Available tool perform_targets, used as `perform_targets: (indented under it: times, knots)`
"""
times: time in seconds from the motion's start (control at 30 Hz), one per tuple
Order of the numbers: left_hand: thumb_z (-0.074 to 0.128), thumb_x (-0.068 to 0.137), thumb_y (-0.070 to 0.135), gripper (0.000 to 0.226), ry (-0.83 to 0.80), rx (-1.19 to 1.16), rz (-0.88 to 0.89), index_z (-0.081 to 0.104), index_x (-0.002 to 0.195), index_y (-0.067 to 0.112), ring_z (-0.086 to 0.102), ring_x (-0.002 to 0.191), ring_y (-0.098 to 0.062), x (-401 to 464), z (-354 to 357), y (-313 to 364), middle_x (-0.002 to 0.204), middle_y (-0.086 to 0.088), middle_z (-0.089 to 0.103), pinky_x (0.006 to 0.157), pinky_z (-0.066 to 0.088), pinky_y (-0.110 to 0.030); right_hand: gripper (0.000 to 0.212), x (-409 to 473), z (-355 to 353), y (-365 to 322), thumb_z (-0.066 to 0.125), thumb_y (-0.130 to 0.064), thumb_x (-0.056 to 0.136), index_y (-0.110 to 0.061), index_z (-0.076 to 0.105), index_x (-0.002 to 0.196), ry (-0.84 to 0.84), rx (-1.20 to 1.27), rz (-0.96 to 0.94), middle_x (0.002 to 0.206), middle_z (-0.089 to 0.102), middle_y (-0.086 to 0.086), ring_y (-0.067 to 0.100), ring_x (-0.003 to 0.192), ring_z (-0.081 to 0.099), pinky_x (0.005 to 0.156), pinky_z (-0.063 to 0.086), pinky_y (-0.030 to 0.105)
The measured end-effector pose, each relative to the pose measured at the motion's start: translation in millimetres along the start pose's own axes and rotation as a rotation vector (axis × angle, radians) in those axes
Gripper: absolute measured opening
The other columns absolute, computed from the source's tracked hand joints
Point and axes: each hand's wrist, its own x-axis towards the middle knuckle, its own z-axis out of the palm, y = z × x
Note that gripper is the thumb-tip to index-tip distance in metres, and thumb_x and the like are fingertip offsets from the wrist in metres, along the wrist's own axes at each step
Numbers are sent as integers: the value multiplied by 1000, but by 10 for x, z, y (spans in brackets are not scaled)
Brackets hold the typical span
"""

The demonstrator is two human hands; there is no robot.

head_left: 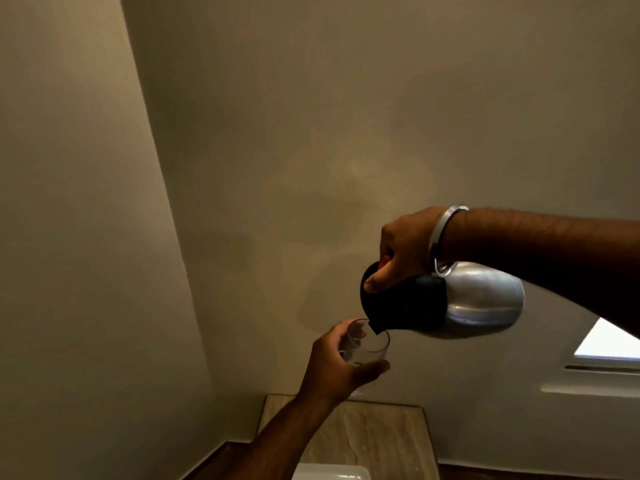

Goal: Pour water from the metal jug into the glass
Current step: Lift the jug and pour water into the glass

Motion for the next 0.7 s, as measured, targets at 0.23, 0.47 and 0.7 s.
perform_targets:
  times: [0.23, 0.47, 0.7]
  knots:
    - [89, 54, 57, 65, 13, -20, 20, 57, 111, 49, 62, 103, 6, -27, -18, 76, 106, 28, 68, 78, 53, -11, 73, -42, -76, -168, 51, -86, 50, -22, 73, 79, -4, -87, 10, 67, 69, -6, 16, 65, 66, 73, 58, 33]
    - [87, 50, 62, 95, 44, -20, 5, 52, 132, 30, 57, 103, 15, -81, -8, -19, 118, 24, 60, 86, 50, -10, 73, -16, -18, -232, 50, -86, 48, -23, 71, 77, 3, -147, 9, 68, 70, -6, 17, 64, 66, 71, 58, 32]
    - [91, 62, 46, 67, 67, -51, 1, 59, 119, 34, 62, 104, 5, -53, 12, -21, 114, 15, 68, 80, 52, -11, 77, 29, -15, -237, 47, -87, 46, -23, 73, 79, 6, -158, -10, 69, 71, -5, 17, 64, 66, 71, 58, 31]
